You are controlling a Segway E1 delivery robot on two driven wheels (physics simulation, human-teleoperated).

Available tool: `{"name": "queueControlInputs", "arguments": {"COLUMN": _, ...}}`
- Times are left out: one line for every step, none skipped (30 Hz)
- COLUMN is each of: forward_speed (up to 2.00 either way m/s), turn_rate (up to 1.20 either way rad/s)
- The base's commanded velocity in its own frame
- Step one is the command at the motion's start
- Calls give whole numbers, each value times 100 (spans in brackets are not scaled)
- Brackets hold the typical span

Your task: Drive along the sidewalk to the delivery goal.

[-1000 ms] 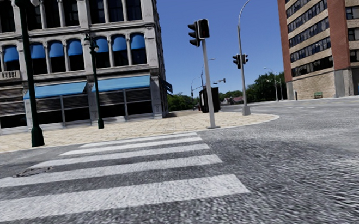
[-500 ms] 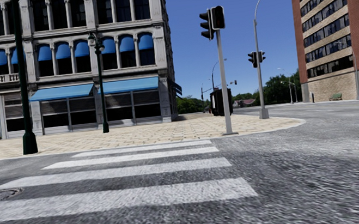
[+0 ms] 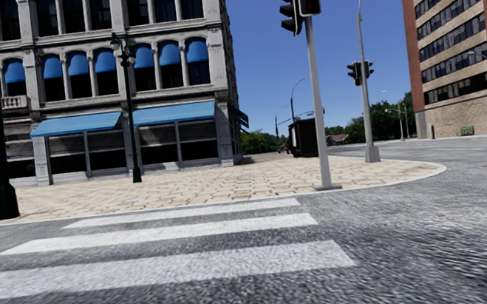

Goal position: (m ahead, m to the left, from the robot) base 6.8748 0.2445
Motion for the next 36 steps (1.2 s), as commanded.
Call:
{"name": "queueControlInputs", "arguments": {"forward_speed": 200, "turn_rate": 0}}
{"name": "queueControlInputs", "arguments": {"forward_speed": 200, "turn_rate": 0}}
{"name": "queueControlInputs", "arguments": {"forward_speed": 200, "turn_rate": 0}}
{"name": "queueControlInputs", "arguments": {"forward_speed": 200, "turn_rate": 0}}
{"name": "queueControlInputs", "arguments": {"forward_speed": 200, "turn_rate": 0}}
{"name": "queueControlInputs", "arguments": {"forward_speed": 200, "turn_rate": 0}}
{"name": "queueControlInputs", "arguments": {"forward_speed": 200, "turn_rate": 0}}
{"name": "queueControlInputs", "arguments": {"forward_speed": 200, "turn_rate": 1}}
{"name": "queueControlInputs", "arguments": {"forward_speed": 200, "turn_rate": 50}}
{"name": "queueControlInputs", "arguments": {"forward_speed": 200, "turn_rate": 77}}
{"name": "queueControlInputs", "arguments": {"forward_speed": 200, "turn_rate": 77}}
{"name": "queueControlInputs", "arguments": {"forward_speed": 200, "turn_rate": 91}}
{"name": "queueControlInputs", "arguments": {"forward_speed": 200, "turn_rate": 85}}
{"name": "queueControlInputs", "arguments": {"forward_speed": 200, "turn_rate": 9}}
{"name": "queueControlInputs", "arguments": {"forward_speed": 200, "turn_rate": 9}}
{"name": "queueControlInputs", "arguments": {"forward_speed": 200, "turn_rate": 6}}
{"name": "queueControlInputs", "arguments": {"forward_speed": 200, "turn_rate": 3}}
{"name": "queueControlInputs", "arguments": {"forward_speed": 200, "turn_rate": 1}}
{"name": "queueControlInputs", "arguments": {"forward_speed": 200, "turn_rate": 0}}
{"name": "queueControlInputs", "arguments": {"forward_speed": 200, "turn_rate": 0}}
{"name": "queueControlInputs", "arguments": {"forward_speed": 200, "turn_rate": 0}}
{"name": "queueControlInputs", "arguments": {"forward_speed": 200, "turn_rate": 0}}
{"name": "queueControlInputs", "arguments": {"forward_speed": 200, "turn_rate": 0}}
{"name": "queueControlInputs", "arguments": {"forward_speed": 200, "turn_rate": 0}}
{"name": "queueControlInputs", "arguments": {"forward_speed": 200, "turn_rate": 0}}
{"name": "queueControlInputs", "arguments": {"forward_speed": 200, "turn_rate": 0}}
{"name": "queueControlInputs", "arguments": {"forward_speed": 200, "turn_rate": 0}}
{"name": "queueControlInputs", "arguments": {"forward_speed": 200, "turn_rate": 0}}
{"name": "queueControlInputs", "arguments": {"forward_speed": 200, "turn_rate": 0}}
{"name": "queueControlInputs", "arguments": {"forward_speed": 200, "turn_rate": 0}}
{"name": "queueControlInputs", "arguments": {"forward_speed": 200, "turn_rate": 0}}
{"name": "queueControlInputs", "arguments": {"forward_speed": 200, "turn_rate": 0}}
{"name": "queueControlInputs", "arguments": {"forward_speed": 200, "turn_rate": 0}}
{"name": "queueControlInputs", "arguments": {"forward_speed": 200, "turn_rate": 0}}
{"name": "queueControlInputs", "arguments": {"forward_speed": 200, "turn_rate": 0}}
{"name": "queueControlInputs", "arguments": {"forward_speed": 200, "turn_rate": 0}}
